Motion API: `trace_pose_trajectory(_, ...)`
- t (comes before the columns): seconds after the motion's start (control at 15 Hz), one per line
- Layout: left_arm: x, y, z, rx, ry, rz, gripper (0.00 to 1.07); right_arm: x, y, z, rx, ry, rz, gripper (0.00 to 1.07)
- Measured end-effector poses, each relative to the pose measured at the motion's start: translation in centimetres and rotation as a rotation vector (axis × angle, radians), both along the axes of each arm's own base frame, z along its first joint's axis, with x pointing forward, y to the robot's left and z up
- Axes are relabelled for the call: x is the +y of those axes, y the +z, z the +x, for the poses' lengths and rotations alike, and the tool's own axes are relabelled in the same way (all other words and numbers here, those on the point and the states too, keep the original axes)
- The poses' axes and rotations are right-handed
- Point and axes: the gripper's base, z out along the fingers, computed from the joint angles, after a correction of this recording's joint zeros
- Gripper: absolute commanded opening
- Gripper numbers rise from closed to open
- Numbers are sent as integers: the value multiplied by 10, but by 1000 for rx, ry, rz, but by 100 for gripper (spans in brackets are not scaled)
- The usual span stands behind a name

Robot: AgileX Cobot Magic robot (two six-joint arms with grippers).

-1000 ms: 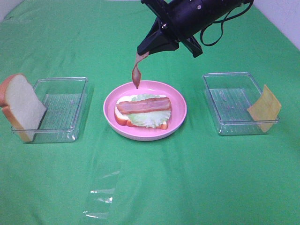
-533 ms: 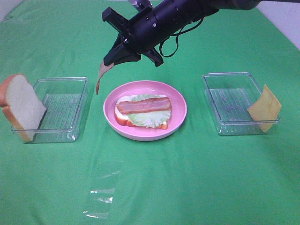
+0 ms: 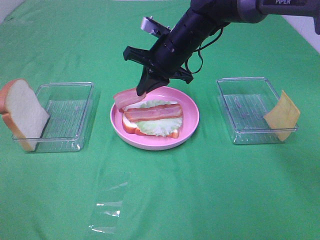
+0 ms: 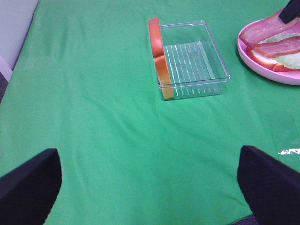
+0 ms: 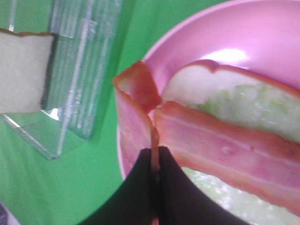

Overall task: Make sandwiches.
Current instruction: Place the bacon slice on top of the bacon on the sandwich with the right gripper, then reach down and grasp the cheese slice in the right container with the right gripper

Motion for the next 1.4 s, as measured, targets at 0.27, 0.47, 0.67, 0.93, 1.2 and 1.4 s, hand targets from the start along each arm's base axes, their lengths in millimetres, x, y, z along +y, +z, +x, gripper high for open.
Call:
trace_pose_trajectory(0.27, 0, 0, 0, 0, 0, 0, 94, -15, -8, 1, 2, -23, -183, 0)
trace_pose_trajectory(0.47, 0, 0, 0, 0, 0, 0, 94, -16, -8, 1, 0, -31, -199, 0)
trace_pose_trajectory(0.67, 0, 0, 0, 0, 0, 0, 94, -17, -8, 0, 6, -24, -209, 2)
trace_pose_trajectory(0.93, 0, 0, 0, 0, 0, 0, 94, -18, -3, -2, 10, -15, -215, 74)
trace_pose_trajectory(1.2, 0, 0, 0, 0, 0, 0, 94, -28, 46, -7, -111, 3, -250, 99)
trace_pose_trajectory(1.4, 0, 0, 0, 0, 0, 0, 94, -36, 61, -14, -106, 32, -312, 99)
